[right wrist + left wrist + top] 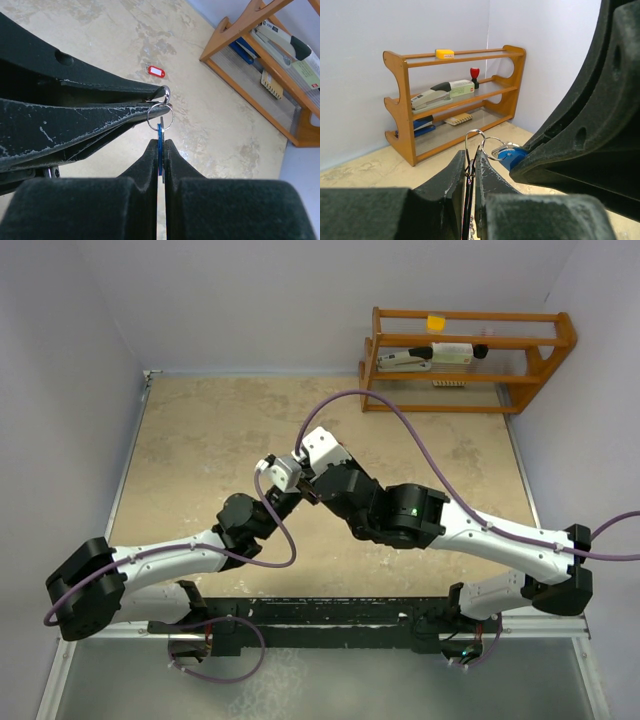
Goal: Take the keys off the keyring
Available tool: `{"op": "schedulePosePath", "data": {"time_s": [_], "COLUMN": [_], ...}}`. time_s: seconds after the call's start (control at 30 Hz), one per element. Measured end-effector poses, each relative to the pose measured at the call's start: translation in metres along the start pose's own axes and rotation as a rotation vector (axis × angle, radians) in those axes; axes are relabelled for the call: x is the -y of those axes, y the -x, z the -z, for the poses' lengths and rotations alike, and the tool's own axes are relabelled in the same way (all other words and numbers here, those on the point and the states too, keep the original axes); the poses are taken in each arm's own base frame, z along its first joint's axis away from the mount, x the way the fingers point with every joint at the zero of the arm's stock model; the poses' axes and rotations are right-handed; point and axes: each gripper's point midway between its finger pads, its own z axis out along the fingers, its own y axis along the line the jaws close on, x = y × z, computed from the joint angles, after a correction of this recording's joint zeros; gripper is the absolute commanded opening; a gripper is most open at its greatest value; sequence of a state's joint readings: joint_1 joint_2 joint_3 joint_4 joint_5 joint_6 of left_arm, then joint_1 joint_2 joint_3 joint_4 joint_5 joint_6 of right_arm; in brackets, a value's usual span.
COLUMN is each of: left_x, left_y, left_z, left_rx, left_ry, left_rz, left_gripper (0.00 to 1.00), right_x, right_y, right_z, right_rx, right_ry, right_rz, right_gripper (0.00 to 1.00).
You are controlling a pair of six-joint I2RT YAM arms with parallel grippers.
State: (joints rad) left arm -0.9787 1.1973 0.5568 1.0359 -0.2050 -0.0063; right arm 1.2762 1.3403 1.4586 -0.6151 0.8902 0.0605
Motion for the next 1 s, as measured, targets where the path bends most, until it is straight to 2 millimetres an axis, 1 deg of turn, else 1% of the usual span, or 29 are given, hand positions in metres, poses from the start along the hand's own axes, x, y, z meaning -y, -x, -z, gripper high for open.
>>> {"op": "schedulePosePath", "data": {"time_s": [0.13, 0.67, 0.87, 1.0], "left_x": [0.0002, 0.0018, 0.0020, -0.0006], "left_y": [-0.0024, 0.0038, 0.0069, 0.0064], "left_z": [0.0006, 0.0025, 0.0029, 0.0041], "left_rx": [-0.011, -0.004, 0.003, -0.006], "left_ry": [-0.002, -0.007, -0.007, 0.003], "left_rz": [-0.003, 0.001, 0.002, -0.003], "left_gripper": [0.00, 0.00, 0.00, 0.00], "right_x": [-0.0011, -0.0016, -0.0056, -0.0057], "right_y": [-0.0026, -0.0019, -0.0047, -0.0065], "right_z": [-0.0008, 0.0026, -0.0009, -0.0073], "right_rx": [-0.005, 0.023, 0.024, 0.024], "right_ry": [0.000, 0.028, 0.055, 0.065], "right_rz": [0.004, -0.058, -0.084, -0.105], "right_gripper": [0.00, 0.00, 0.00, 0.00]}}
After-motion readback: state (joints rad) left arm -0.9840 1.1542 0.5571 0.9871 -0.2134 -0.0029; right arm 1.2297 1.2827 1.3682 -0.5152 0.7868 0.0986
